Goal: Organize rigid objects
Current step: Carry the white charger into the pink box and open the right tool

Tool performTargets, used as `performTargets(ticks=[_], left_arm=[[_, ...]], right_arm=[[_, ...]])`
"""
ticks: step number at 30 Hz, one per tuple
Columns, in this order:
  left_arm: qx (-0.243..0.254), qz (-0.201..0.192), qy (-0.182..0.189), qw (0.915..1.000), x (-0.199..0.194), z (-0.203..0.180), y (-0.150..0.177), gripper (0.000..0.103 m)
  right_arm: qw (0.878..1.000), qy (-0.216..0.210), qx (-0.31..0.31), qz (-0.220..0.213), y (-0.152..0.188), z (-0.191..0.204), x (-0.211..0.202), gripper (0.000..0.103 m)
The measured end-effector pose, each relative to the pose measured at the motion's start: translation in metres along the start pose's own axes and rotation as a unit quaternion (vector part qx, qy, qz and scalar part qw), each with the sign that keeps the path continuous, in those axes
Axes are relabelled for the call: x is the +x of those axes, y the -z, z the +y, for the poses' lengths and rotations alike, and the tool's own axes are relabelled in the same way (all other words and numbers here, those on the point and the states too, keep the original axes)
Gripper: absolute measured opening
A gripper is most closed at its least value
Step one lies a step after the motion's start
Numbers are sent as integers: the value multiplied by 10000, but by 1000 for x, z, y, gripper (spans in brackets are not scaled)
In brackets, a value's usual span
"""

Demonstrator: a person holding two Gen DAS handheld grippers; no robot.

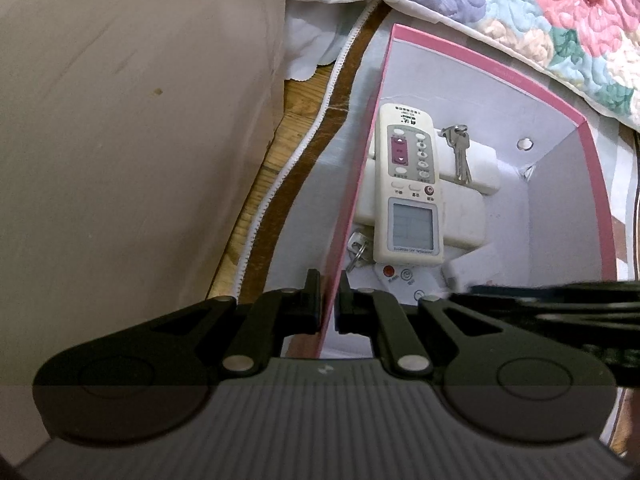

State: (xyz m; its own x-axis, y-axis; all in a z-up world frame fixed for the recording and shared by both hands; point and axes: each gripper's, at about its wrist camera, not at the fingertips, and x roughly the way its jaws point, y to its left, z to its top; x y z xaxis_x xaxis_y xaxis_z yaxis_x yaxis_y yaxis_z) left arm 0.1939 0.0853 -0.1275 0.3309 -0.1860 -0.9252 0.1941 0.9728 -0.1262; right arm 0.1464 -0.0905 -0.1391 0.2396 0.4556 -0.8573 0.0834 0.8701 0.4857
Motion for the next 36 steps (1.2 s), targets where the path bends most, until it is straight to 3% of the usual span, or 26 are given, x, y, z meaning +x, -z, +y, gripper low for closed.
performTargets(ticks=[3,5,10,21,36], left_arm=[[-34,6,53,10000,0,2,0,6],[-20,1,53,10000,0,2,0,6],[34,-19,-5,10000,0,-1,1,6],[34,-19,-6,10000,0,-1,1,6],[26,-8,-152,9999,0,-6,1,7]], right_arm=[[9994,-331,136,38,-3,-2,14,27],[9997,-203,126,57,-6,-3,16,35],[9996,-34,-265,-42,-4,0,2,36],[9980,201,-572,189,7,-4,5,26],[9906,436,-1174,-559,28,0,-68,29]])
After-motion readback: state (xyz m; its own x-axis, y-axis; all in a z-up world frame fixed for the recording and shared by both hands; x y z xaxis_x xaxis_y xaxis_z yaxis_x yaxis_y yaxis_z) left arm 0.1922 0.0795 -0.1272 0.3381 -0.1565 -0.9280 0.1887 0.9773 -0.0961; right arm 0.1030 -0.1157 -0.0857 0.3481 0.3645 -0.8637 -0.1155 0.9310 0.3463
